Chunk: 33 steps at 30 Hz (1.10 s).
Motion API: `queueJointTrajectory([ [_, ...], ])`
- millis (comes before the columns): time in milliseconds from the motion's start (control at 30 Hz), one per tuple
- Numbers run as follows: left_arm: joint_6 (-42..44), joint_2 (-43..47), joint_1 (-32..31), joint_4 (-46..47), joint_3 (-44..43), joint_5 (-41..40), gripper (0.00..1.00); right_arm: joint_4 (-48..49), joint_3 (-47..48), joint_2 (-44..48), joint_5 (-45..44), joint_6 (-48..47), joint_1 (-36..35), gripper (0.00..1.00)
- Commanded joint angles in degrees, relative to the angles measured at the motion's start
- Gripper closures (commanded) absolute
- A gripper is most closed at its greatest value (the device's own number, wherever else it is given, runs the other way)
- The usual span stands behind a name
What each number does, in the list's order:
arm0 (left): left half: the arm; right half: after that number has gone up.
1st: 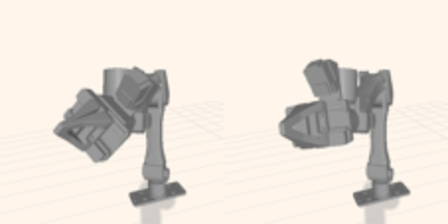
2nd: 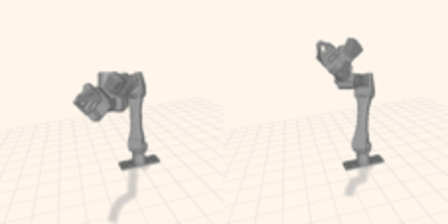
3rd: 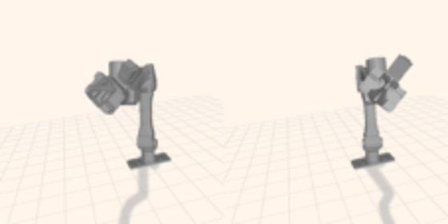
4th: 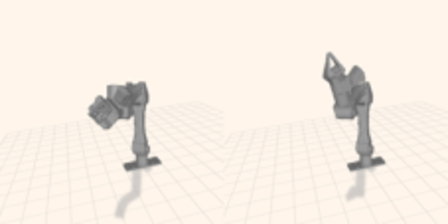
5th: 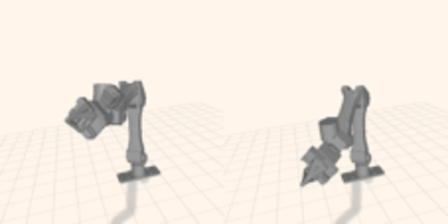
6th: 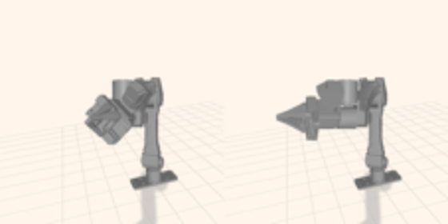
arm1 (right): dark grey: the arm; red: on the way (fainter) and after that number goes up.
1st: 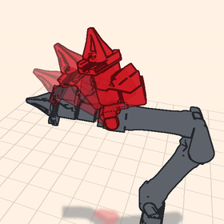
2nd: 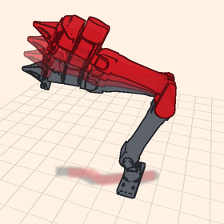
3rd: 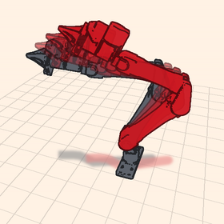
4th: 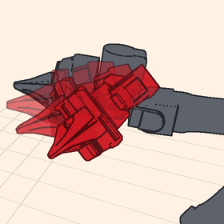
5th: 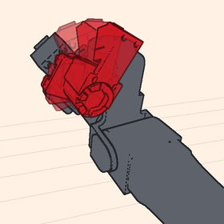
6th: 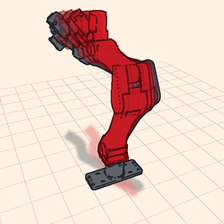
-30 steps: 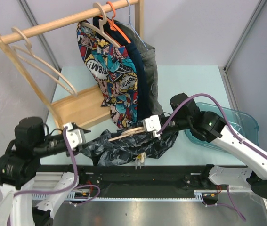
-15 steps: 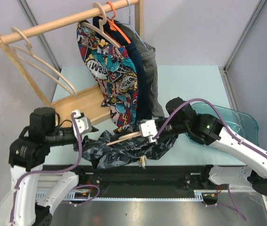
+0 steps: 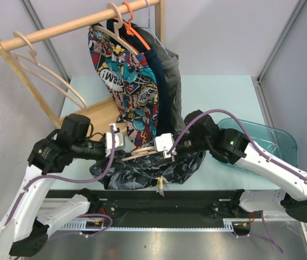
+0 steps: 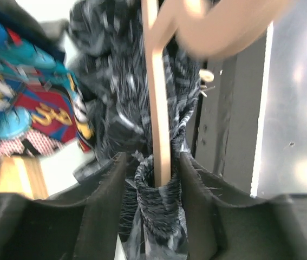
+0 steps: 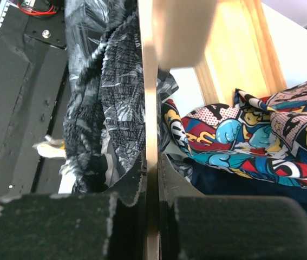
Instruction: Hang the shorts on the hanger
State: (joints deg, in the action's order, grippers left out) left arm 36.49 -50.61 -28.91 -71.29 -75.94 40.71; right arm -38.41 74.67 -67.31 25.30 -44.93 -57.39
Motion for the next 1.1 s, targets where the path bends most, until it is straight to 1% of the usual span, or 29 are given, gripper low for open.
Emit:
queueJointTrajectory([
  [0, 1.30, 0.68, -0.80, -1.92, 4.39, -8.79, 0.67, 4.93, 3.81, 1.48, 0.45, 0.46, -0.45, 1.00],
  [67, 2.44, 1.47, -0.71, -3.06, 5.97, -8.72, 0.75, 3.96, 3.90, 2.18, 0.10, 0.10, -0.45, 1.00],
  [133, 3.41, 2.87, -0.63, -4.64, 6.85, -9.07, 0.77, 2.56, 3.99, 2.88, 0.10, -0.69, -0.53, 1.00],
  [267, 5.87, 5.25, 0.51, -9.21, 6.77, -10.56, 0.77, 1.41, 3.99, 3.76, 0.01, -1.30, -0.45, 1.00],
  [300, 7.70, 5.78, 1.30, -11.74, 6.86, -10.91, 0.77, 1.32, 3.99, 3.68, 0.19, -1.30, -0.45, 1.00],
  [367, 7.72, 7.62, 1.75, -12.82, 6.95, -12.31, 0.77, 1.59, 3.99, 3.50, 0.71, -1.13, -0.45, 1.00],
  [400, 6.76, 8.41, 1.75, -12.74, 6.77, -12.67, 0.76, 1.67, 3.90, 3.50, 1.41, -1.13, -0.45, 1.00],
  [500, 5.00, 10.70, 1.75, -12.74, 3.79, -11.54, 0.59, 3.69, 4.08, 2.36, 2.73, -0.60, -0.80, 1.00],
  [533, 4.39, 10.88, 1.75, -12.74, 1.61, -11.01, 0.52, 3.96, 4.08, 2.01, 3.17, -0.69, -0.80, 1.00],
  [567, 3.60, 10.88, 1.83, -12.56, 0.37, -9.78, 0.47, 4.22, 4.08, 1.66, 3.53, -1.21, -0.89, 1.00],
  [633, 1.31, 11.32, 1.75, -12.04, -2.70, -8.90, 0.40, 4.57, 3.99, 0.43, 4.84, -2.18, -0.89, 1.00],
  [667, 0.52, 11.50, 1.75, -11.42, -3.68, -7.94, 0.38, 4.75, 3.99, -0.01, 5.20, -3.40, -0.89, 1.00],
  [800, -2.91, 11.41, 1.75, -10.54, -4.04, -6.00, 0.37, 6.85, 3.99, -2.12, 8.00, -6.22, -0.89, 1.00],
  [900, -2.65, 11.67, 1.84, -10.19, -2.64, -2.31, 0.39, 8.70, 4.69, -3.53, 10.03, -8.24, -0.89, 1.00],
  [1067, -0.99, 10.71, 1.84, -11.50, -1.49, -2.04, 0.40, 11.52, 8.99, -8.18, 12.75, -9.39, -1.15, 1.00],
])
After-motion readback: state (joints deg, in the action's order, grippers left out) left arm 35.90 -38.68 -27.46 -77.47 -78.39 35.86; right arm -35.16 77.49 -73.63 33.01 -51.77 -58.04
